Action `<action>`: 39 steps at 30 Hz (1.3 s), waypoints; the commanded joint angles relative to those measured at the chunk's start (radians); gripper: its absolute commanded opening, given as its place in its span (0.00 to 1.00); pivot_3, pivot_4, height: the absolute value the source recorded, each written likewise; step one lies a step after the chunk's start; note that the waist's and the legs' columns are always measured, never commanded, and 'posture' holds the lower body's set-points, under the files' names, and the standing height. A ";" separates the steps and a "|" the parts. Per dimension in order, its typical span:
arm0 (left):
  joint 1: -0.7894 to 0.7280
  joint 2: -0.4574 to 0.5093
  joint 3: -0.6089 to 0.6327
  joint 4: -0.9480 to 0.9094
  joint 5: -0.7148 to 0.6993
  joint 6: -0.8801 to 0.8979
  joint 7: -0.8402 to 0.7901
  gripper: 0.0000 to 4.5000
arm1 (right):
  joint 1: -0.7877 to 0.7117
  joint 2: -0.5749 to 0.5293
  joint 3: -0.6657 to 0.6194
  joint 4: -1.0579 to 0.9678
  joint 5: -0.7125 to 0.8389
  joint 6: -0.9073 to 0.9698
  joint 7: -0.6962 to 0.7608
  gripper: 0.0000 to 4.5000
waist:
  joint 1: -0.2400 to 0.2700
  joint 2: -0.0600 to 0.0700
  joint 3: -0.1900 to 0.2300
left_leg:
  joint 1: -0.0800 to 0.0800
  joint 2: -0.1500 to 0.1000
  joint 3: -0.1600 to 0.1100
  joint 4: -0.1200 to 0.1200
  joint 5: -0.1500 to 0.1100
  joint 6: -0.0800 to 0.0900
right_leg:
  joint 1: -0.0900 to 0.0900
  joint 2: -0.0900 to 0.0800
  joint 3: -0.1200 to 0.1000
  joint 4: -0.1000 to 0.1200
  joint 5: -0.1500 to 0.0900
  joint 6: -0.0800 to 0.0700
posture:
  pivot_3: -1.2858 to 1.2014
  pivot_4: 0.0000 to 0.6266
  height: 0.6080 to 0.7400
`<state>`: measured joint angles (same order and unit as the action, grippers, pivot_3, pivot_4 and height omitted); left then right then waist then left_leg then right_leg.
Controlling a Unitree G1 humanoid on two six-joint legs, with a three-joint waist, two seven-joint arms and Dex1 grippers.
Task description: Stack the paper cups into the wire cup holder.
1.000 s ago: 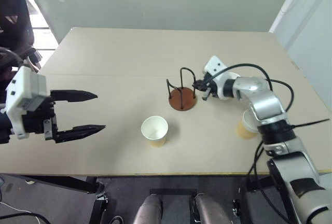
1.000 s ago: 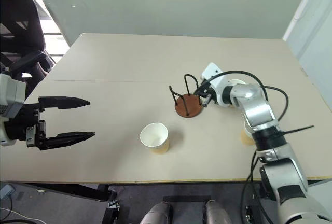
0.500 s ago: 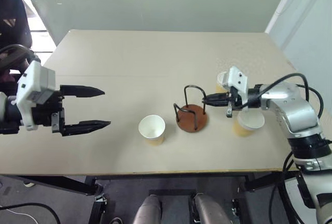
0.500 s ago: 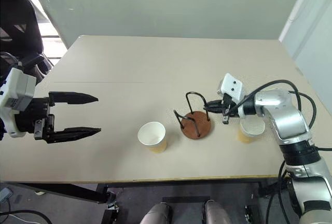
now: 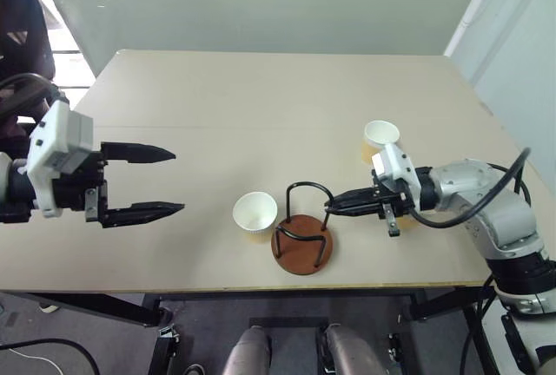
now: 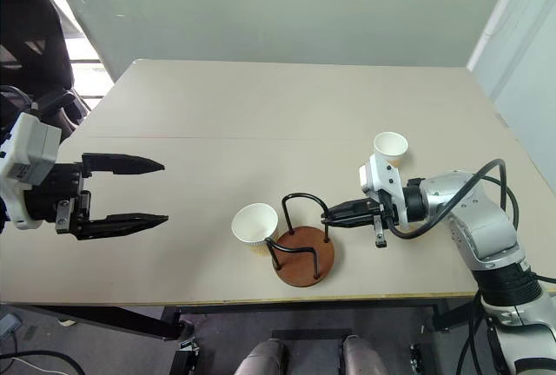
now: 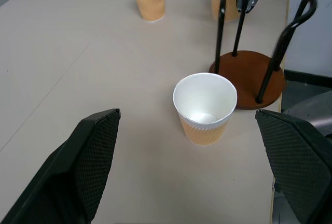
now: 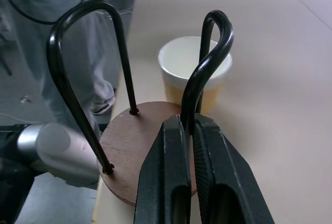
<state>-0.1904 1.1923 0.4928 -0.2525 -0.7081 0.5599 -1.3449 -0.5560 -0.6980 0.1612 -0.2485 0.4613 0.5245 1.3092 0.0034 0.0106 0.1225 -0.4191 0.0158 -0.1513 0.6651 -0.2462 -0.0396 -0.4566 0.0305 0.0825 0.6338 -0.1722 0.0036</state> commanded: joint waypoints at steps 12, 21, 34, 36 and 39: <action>-0.004 0.019 0.027 -0.009 0.005 -0.002 0.002 1.00 | -0.068 0.025 0.071 0.089 -0.041 -0.148 0.101 0.02 | -0.001 0.000 0.000 | 0.000 0.000 0.000 0.000 0.000 0.000 | 0.000 0.000 0.000 0.000 0.000 0.000 | 0.52 0.24 1.00; 0.001 0.019 0.031 -0.017 0.002 0.003 0.006 1.00 | -0.114 0.060 0.093 0.187 -0.083 -0.222 0.124 0.02 | -0.001 0.000 0.000 | 0.000 0.000 0.000 0.000 0.000 0.000 | 0.000 0.000 0.000 0.000 0.000 -0.001 | 0.52 0.24 1.00; 0.000 0.024 0.033 -0.019 0.001 0.009 0.005 1.00 | -0.182 0.102 0.096 0.333 -0.110 -0.306 0.214 0.02 | -0.001 0.000 0.000 | 0.000 0.001 0.000 -0.001 0.000 0.000 | 0.000 0.000 0.000 0.000 0.001 -0.001 | 0.52 0.24 1.00; 0.005 0.024 0.040 -0.021 0.002 0.011 0.006 1.00 | -0.180 0.103 0.097 0.334 -0.108 -0.310 0.227 0.02 | -0.001 0.000 0.000 | 0.000 0.001 0.000 -0.001 0.000 0.000 | 0.000 0.000 0.000 0.000 0.001 -0.002 | 0.52 0.24 1.00; 0.010 0.025 0.050 -0.027 -0.001 0.014 0.007 1.00 | -0.178 0.104 0.103 0.340 -0.125 -0.335 0.231 0.02 | -0.001 0.000 0.000 | 0.000 0.001 0.000 -0.001 0.000 0.000 | -0.001 0.000 0.000 0.000 0.001 -0.002 | 0.52 0.24 1.00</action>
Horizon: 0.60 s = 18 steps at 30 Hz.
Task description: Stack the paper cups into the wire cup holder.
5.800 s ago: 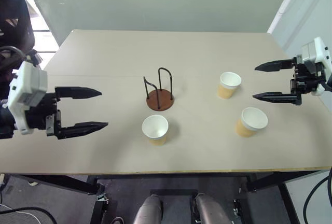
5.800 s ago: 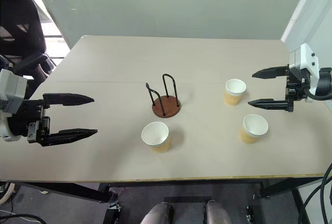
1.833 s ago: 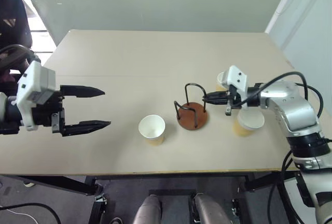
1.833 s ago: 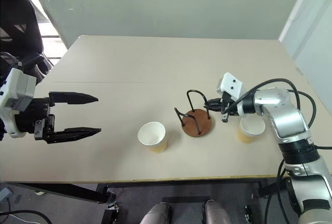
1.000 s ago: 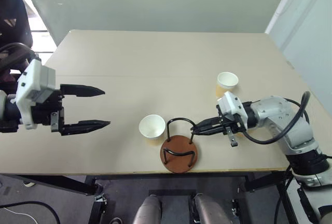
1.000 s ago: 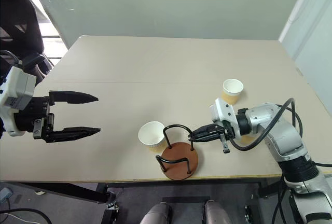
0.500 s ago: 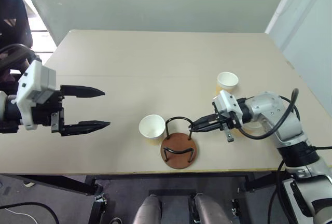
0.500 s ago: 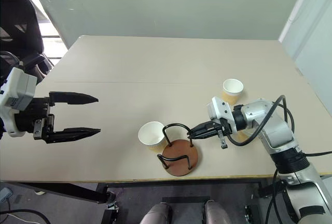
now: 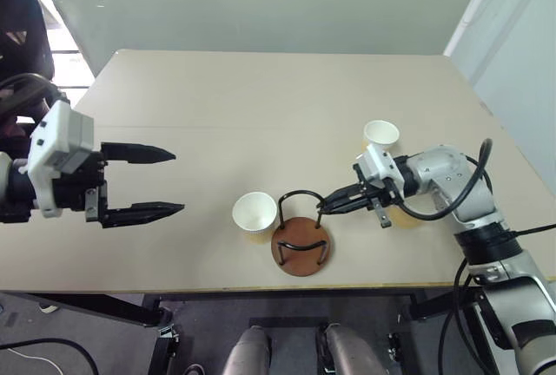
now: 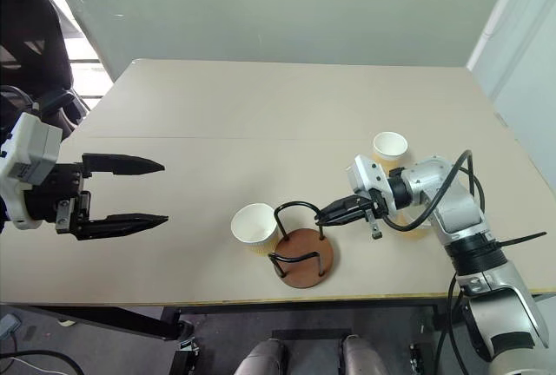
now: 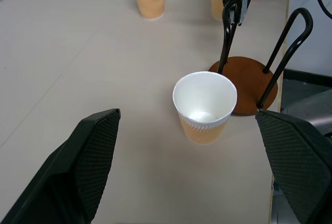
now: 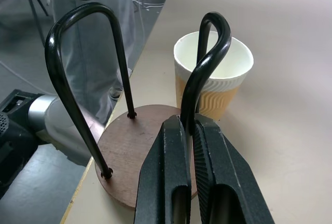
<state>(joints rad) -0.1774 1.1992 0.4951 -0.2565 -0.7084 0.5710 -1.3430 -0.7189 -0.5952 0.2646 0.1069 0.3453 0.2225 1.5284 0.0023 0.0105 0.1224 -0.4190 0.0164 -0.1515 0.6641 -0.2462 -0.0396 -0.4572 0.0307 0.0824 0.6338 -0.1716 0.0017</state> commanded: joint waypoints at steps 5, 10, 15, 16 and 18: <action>0.003 0.016 0.056 -0.030 -0.002 0.006 0.009 1.00 | -0.031 0.009 -0.001 0.016 -0.028 -0.043 0.011 0.02 | 0.000 0.000 0.000 | 0.000 0.000 0.000 0.000 0.000 0.000 | 0.000 0.000 0.000 0.000 0.000 -0.001 | 0.52 0.24 1.00; 0.005 0.013 0.062 -0.037 -0.004 0.010 0.012 1.00 | -0.046 0.020 -0.001 0.053 -0.051 -0.047 -0.006 0.17 | 0.000 0.000 0.000 | 0.000 0.000 0.000 0.000 0.000 0.000 | 0.000 0.000 0.000 0.000 0.000 -0.001 | 0.52 0.24 1.00; 0.007 0.012 0.064 -0.039 -0.004 0.010 0.012 1.00 | -0.049 0.026 -0.006 0.058 -0.052 -0.046 -0.005 0.55 | 0.000 0.000 0.000 | 0.000 0.000 0.000 0.000 0.000 0.000 | 0.000 0.000 0.000 0.000 0.000 -0.001 | 0.52 0.24 1.00; 0.006 0.012 0.063 -0.038 -0.004 0.010 0.011 1.00 | -0.049 0.025 -0.006 0.058 -0.054 -0.048 -0.004 0.63 | 0.000 0.000 0.000 | 0.000 0.000 0.000 0.000 0.000 0.000 | 0.000 0.000 0.000 0.000 0.000 -0.001 | 0.52 0.24 1.00; 0.005 0.013 0.062 -0.035 -0.003 0.008 0.011 1.00 | -0.055 0.019 -0.010 0.063 -0.056 -0.055 0.002 0.79 | 0.000 0.000 0.000 | 0.000 0.000 0.000 0.000 0.000 0.000 | 0.000 0.000 0.000 0.000 0.000 -0.001 | 0.52 0.24 1.00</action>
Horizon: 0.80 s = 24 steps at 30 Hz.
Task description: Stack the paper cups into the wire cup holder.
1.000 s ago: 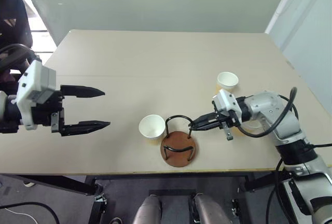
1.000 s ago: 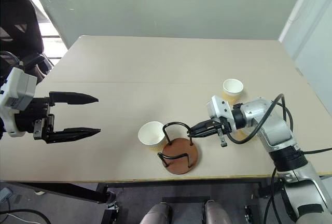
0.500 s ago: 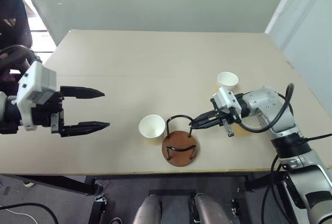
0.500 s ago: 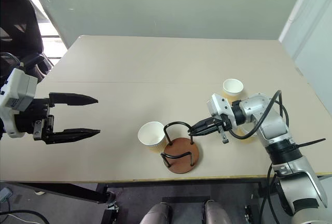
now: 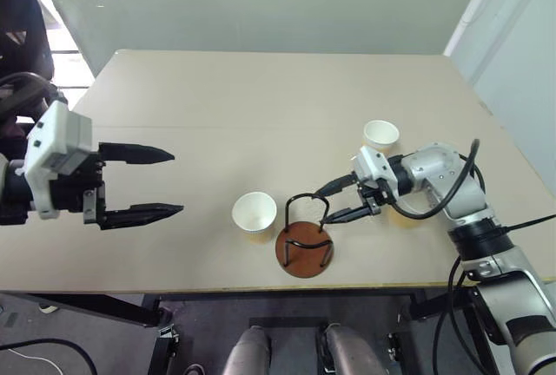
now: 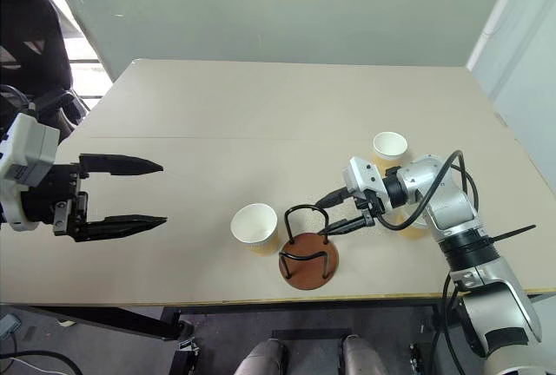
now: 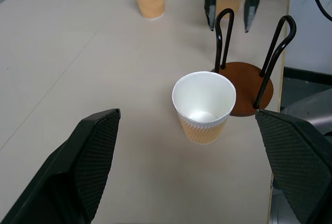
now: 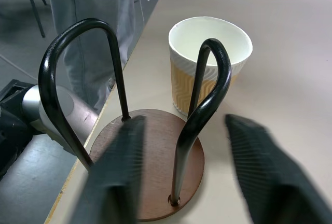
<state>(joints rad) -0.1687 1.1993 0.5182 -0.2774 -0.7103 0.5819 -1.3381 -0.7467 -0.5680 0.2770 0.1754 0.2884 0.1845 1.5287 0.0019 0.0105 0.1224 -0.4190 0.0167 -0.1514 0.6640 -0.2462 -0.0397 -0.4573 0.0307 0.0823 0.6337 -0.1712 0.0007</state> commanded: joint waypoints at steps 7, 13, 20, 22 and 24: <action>-0.017 0.019 0.026 0.002 0.004 -0.014 -0.002 1.00 | -0.096 -0.123 -0.066 -0.043 0.004 -0.050 0.066 1.00 | 0.000 0.000 0.000 | 0.000 0.000 0.000 0.000 0.000 0.000 | 0.000 0.000 0.000 0.000 0.000 0.000 | 0.52 0.24 1.00; -0.081 0.025 -0.011 0.033 0.024 -0.070 -0.005 1.00 | -0.196 -0.288 -0.152 -0.061 0.016 -0.087 0.086 1.00 | 0.002 0.000 0.000 | 0.000 0.000 0.000 -0.001 0.000 0.000 | 0.000 0.000 0.000 -0.001 -0.001 -0.001 | 0.52 0.24 1.00; -0.126 0.014 -0.015 0.005 -0.003 -0.075 -0.022 1.00 | 0.027 -0.583 -0.304 -0.198 0.033 -0.022 0.082 1.00 | 0.014 0.000 0.000 | -0.001 0.000 0.000 -0.003 -0.001 0.000 | 0.001 0.000 0.000 -0.005 -0.001 -0.001 | 0.52 0.24 1.00; -0.125 0.013 -0.019 0.007 -0.002 -0.079 -0.024 1.00 | 0.169 -0.625 -0.350 -0.272 0.040 0.017 0.060 1.00 | 0.016 -0.002 0.000 | 0.000 0.001 0.000 -0.002 -0.004 0.000 | 0.004 0.000 -0.001 -0.006 -0.002 -0.001 | 0.52 0.24 1.00; -0.127 0.019 -0.027 0.025 0.006 -0.086 -0.032 1.00 | 0.282 -0.637 -0.377 -0.339 0.034 0.052 0.016 1.00 | 0.011 -0.002 0.000 | 0.001 0.001 0.002 0.000 -0.005 -0.001 | 0.005 0.000 0.000 -0.006 -0.002 0.001 | 0.52 0.24 1.00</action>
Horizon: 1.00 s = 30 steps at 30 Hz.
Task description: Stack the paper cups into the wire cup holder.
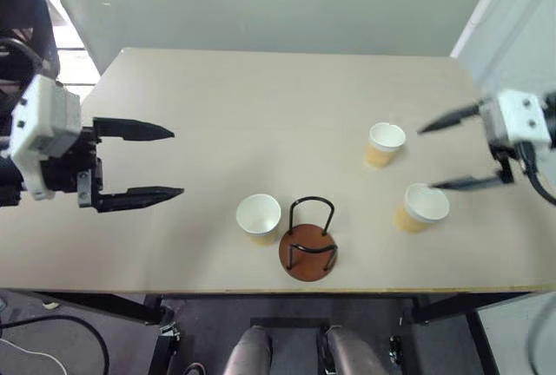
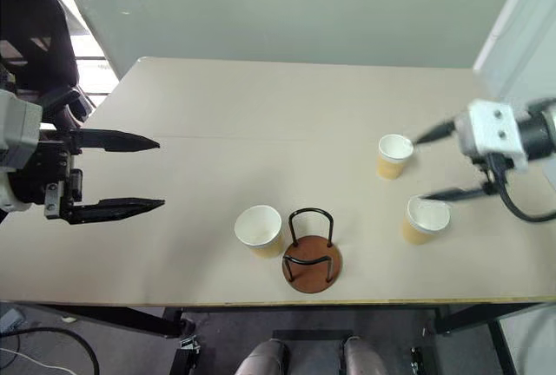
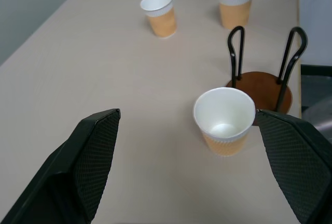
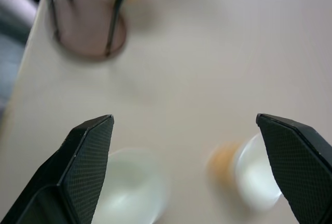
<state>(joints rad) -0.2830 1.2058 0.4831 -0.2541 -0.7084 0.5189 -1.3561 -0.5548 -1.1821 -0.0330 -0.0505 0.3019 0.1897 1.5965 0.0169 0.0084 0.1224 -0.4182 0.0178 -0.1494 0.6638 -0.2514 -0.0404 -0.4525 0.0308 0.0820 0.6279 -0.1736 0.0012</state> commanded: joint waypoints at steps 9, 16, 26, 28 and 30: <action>-0.045 0.018 -0.039 0.028 0.017 -0.039 -0.025 1.00 | 0.128 0.013 0.026 -0.087 -0.106 0.018 -0.173 1.00 | -0.017 0.000 0.001 | 0.003 0.000 0.003 0.002 0.003 0.004 | 0.001 0.001 0.005 0.001 0.002 0.005 | 0.52 0.24 1.00; 0.012 0.026 0.028 -0.011 0.004 -0.005 -0.026 1.00 | 0.087 0.043 0.094 -0.004 -0.156 -0.049 -0.167 1.00 | -0.017 0.000 0.001 | 0.002 0.000 0.003 0.001 0.003 0.004 | 0.000 0.001 0.005 0.000 0.001 0.006 | 0.52 0.24 1.00; 0.089 -0.006 -0.140 -0.163 0.040 -0.042 -0.042 1.00 | -0.080 0.097 0.000 -0.037 0.116 0.043 -0.061 1.00 | -0.013 0.001 0.001 | 0.001 0.000 0.004 0.002 0.002 0.006 | 0.000 0.001 0.004 0.000 0.001 0.006 | 0.52 0.24 1.00; 0.059 -0.011 -0.189 -0.149 0.056 -0.062 -0.045 1.00 | -0.080 0.080 -0.016 -0.059 0.144 0.062 -0.043 1.00 | -0.010 0.000 0.001 | 0.001 0.000 0.004 0.002 0.002 0.006 | 0.000 0.001 0.004 0.000 0.001 0.005 | 0.52 0.24 1.00; 0.037 -0.013 -0.211 -0.137 0.058 -0.073 -0.050 1.00 | -0.061 0.062 -0.017 -0.065 0.128 0.049 -0.038 1.00 | -0.008 -0.001 0.001 | 0.001 0.000 0.003 0.002 0.002 0.006 | 0.000 0.001 0.004 0.000 0.001 0.005 | 0.52 0.24 1.00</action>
<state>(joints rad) -0.2212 1.1894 0.2661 -0.3912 -0.6591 0.4703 -1.3976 -0.6194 -1.1001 -0.0168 -0.0954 0.4159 0.2397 1.5486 0.0090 0.0078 0.1235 -0.4169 0.0180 -0.1462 0.6659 -0.2495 -0.0349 -0.4521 0.0319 0.0855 0.6280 -0.1730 0.0055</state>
